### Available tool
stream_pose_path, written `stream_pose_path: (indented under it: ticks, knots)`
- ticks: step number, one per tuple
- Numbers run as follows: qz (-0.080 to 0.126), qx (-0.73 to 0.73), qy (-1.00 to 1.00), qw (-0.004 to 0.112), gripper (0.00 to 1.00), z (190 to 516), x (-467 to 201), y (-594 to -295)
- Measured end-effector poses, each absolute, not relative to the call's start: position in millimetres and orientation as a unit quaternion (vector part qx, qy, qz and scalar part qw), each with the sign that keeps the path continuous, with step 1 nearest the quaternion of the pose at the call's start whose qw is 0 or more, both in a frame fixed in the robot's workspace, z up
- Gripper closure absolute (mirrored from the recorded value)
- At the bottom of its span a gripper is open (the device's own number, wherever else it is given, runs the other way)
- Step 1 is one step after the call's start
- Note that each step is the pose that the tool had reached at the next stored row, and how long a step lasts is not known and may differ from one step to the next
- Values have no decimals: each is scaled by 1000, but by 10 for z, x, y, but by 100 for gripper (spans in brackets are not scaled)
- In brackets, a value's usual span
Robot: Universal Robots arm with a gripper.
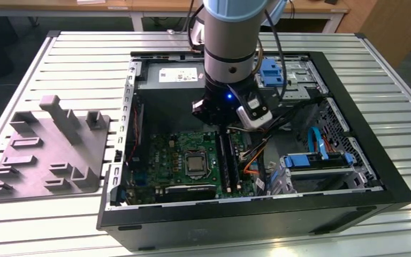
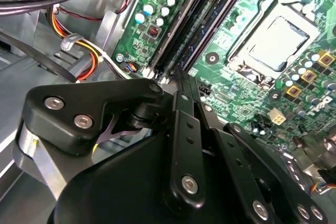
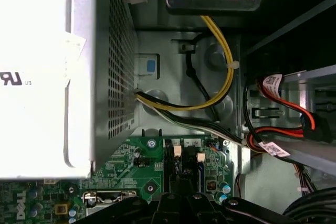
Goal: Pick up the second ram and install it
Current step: 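Press down the second ram until it locks into place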
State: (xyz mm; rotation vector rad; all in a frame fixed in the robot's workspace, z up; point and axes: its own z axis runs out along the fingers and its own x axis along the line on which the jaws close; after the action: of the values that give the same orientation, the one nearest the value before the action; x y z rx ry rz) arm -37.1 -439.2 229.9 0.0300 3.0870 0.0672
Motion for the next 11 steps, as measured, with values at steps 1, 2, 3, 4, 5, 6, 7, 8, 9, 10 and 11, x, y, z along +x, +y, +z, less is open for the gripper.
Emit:
stream_pose_path:
  ticks: [1, 2, 3, 4, 5, 6, 7, 8, 9, 10, 11]
  knots:
    - [22, 10, 999, 27, 90, 2291, -371, -4385]
    - [22, 10, 999, 27, 90, 2279, -370, -4379]
    - [22, 10, 999, 27, 90, 2264, -370, -4373]
    - [22, 10, 999, 27, 90, 2251, -370, -4368]
    - [22, 10, 999, 27, 90, 2243, -370, -4363]
    - [22, 10, 999, 27, 90, 2238, -370, -4359]
    - [22, 10, 999, 27, 90, 2235, -370, -4357]
    - [22, 10, 999, 27, 90, 2228, -370, -4356]
    - [22, 10, 999, 27, 90, 2215, -371, -4354]
    - [22, 10, 999, 27, 90, 2205, -371, -4353]
    - [22, 10, 999, 27, 90, 2201, -371, -4353]
